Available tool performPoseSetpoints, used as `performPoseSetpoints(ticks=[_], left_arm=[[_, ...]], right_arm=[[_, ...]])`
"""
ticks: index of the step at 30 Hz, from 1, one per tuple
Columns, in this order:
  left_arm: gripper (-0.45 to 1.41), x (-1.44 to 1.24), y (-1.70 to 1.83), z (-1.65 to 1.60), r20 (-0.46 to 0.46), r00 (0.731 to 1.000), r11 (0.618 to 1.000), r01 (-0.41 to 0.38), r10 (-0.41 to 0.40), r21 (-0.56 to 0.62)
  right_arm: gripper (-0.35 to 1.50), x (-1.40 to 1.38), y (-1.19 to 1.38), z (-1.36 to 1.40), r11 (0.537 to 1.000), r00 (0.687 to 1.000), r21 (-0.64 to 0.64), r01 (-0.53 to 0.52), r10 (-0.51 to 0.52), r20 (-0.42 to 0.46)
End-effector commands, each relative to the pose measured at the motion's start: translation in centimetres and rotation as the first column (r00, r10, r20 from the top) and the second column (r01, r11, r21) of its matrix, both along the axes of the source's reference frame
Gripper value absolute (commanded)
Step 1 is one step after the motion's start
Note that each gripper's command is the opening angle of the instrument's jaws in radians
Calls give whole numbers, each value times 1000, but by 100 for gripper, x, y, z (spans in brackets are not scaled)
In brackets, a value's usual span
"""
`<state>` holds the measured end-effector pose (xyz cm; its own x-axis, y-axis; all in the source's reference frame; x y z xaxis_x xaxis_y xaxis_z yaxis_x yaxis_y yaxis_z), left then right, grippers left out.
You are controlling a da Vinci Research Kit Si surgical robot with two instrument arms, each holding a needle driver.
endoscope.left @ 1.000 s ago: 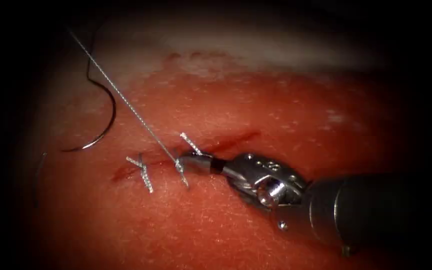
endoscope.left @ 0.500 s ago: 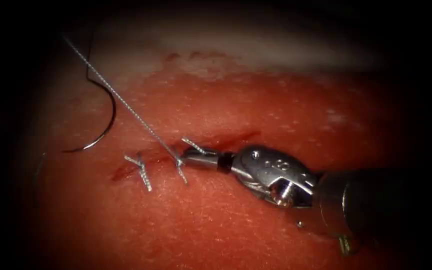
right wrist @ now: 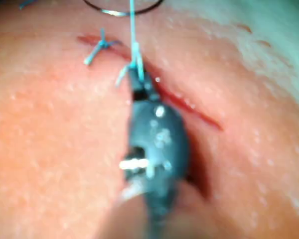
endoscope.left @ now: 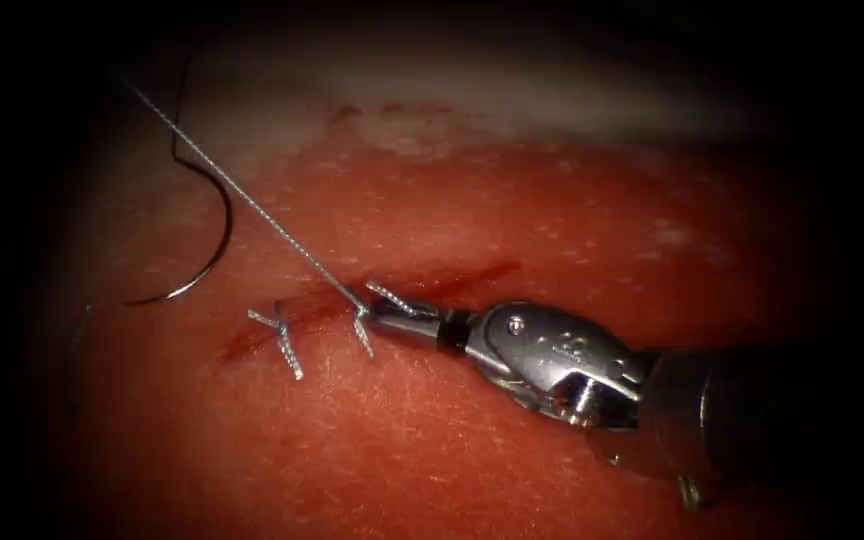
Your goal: Wound Closure
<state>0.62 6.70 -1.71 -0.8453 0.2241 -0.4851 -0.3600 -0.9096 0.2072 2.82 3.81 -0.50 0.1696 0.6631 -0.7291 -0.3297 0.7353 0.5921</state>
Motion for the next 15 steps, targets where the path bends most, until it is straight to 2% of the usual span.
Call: performPoseSetpoints(ticks=[1, 6, 8, 9, 10, 11, 13, 15], left_arm=[[-35, -2, -1, 10, -1, 1000, 1000, 2, -2, -3], [-35, -11, -3, 10, 14, 1000, 1000, 12, -12, 16], [-35, -26, -3, 4, 47, 999, 999, 20, -22, 33], [-35, -32, -4, 1, 60, 998, 999, 24, -26, 45], [-35, -38, -4, -1, 77, 997, 998, 25, -30, 59], [-35, -47, -5, -4, 94, 995, 997, 30, -37, 73], [-35, -67, -7, -10, 143, 988, 992, 43, -60, 120], [-35, -80, -9, -13, 179, 980, 985, 56, -85, 164]], right_arm=[[-35, 6, -6, 5, 1000, 1000, -2, 6, -6, 1], [-35, 13, 1, -5, 999, 1000, -47, 24, -24, 5], [-35, 14, 4, -15, 998, 998, -43, 47, -49, -51], [-15, 14, 4, -19, 998, 996, -44, 50, -53, -66], [47, 13, 4, -25, 993, 994, -93, 74, -81, -72], [83, 13, 4, -29, 987, 992, -130, 93, -103, -72], [120, 12, 2, -46, 969, 983, -200, 143, -162, -80], [121, 10, 1, -58, 967, 978, -195, 164, -186, -96]])
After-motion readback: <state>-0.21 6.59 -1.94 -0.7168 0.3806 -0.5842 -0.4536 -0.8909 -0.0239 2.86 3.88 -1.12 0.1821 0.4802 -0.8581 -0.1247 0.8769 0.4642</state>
